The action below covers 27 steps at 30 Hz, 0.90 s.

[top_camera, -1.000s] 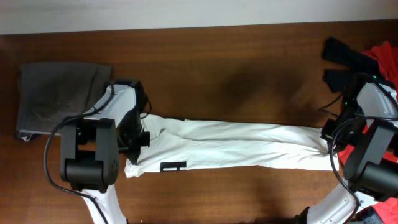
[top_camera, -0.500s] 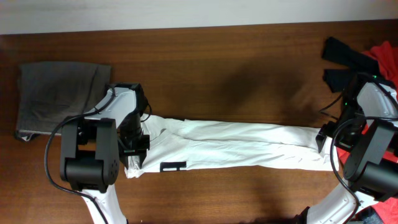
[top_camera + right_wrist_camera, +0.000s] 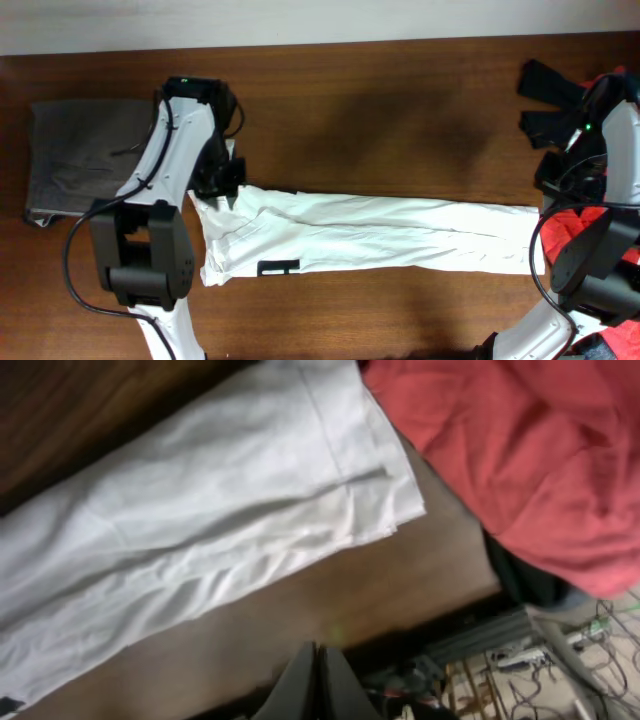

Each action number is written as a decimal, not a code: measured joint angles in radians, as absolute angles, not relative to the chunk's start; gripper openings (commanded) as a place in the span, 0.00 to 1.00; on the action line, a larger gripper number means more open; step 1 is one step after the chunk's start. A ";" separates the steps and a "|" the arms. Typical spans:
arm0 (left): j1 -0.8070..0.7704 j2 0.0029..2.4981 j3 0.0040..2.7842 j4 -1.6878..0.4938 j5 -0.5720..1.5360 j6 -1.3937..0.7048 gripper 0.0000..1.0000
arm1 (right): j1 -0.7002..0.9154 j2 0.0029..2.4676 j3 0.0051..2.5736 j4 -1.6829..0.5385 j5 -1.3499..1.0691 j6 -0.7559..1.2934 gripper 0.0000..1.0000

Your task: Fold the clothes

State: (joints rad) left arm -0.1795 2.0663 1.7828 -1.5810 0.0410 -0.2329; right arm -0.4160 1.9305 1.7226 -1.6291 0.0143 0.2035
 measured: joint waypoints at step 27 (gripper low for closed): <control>-0.265 2.066 1.459 -1.132 0.017 -0.233 0.00 | -0.341 1.959 1.404 -1.195 -0.048 0.194 0.04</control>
State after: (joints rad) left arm -0.2653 2.0663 1.4590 -1.1324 0.0174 -0.2325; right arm -0.3408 1.9587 1.4040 -1.1954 -0.0479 0.1940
